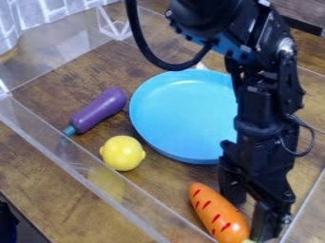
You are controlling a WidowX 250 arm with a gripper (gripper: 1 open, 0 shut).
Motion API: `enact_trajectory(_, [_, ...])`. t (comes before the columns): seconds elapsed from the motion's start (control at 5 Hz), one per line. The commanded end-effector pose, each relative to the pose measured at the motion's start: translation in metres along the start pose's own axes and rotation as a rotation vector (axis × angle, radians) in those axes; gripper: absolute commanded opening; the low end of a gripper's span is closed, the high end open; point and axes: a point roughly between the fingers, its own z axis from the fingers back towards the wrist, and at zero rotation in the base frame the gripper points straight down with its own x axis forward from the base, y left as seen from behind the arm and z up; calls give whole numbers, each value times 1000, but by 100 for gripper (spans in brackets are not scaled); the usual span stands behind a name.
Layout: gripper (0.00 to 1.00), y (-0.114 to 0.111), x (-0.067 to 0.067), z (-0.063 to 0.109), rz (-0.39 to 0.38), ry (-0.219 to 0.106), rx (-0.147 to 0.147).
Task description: Put the carrot on the blue tray
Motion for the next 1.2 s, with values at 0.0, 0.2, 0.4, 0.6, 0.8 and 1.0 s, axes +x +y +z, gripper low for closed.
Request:
enact_trajectory(0.0, [0,6,-1,-8,-64,48,-11])
enact_trajectory(0.2, [0,6,2,-3,-43,53,-4])
enact_trajectory(0.4, [0,7,5,2,-22,56,5])
enact_trajectory(0.6, [0,5,12,4,-2,58,13])
enact_trajectory(0.8, [0,6,18,6,16,60,23])
enact_trajectory(1.0, [0,0,16,19,-17,76,28])
